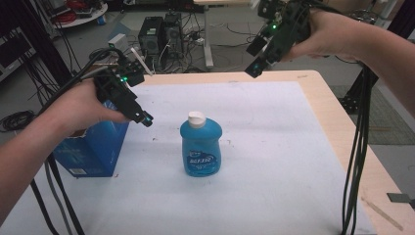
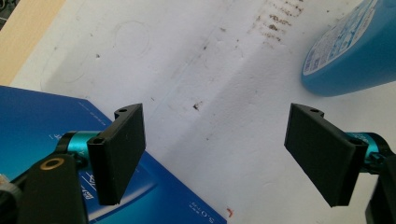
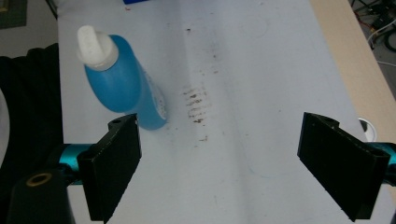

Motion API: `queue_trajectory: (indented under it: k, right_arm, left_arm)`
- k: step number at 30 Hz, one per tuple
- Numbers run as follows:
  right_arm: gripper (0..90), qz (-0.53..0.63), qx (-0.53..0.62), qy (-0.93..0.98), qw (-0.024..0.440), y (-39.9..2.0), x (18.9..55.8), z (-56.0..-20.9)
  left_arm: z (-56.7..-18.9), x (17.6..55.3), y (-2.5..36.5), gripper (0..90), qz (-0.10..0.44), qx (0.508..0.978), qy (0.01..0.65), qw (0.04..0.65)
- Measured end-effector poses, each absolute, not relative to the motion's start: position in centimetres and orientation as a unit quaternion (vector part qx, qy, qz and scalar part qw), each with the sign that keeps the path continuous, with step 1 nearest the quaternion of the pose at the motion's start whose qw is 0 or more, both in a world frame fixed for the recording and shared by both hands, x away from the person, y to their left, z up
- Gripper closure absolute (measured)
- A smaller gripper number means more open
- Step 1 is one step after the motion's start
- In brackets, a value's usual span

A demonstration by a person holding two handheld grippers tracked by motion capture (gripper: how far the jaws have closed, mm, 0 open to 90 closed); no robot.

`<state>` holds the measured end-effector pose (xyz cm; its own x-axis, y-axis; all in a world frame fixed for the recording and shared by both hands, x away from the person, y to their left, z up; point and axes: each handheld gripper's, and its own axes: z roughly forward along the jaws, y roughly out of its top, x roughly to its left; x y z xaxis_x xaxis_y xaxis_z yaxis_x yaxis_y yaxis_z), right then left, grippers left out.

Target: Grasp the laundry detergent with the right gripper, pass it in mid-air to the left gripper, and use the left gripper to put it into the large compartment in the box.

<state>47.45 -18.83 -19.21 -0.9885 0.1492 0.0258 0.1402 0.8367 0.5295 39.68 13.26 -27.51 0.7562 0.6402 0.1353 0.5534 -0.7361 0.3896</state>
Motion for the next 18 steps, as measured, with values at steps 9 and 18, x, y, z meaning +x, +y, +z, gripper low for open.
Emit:
queue_trajectory:
  k: [9,18]
  right_arm:
    - [13.0,0.288,0.053,0.956,-0.009,-18.8,45.0,-22.1]
    - [13.0,0.284,0.031,0.958,-0.021,-17.5,43.4,-24.9]
  left_arm:
    - [-27.4,39.7,13.4,20.7,0.134,0.922,0.323,0.164]
    - [-27.4,39.8,13.2,20.7,0.134,0.922,0.322,0.167]
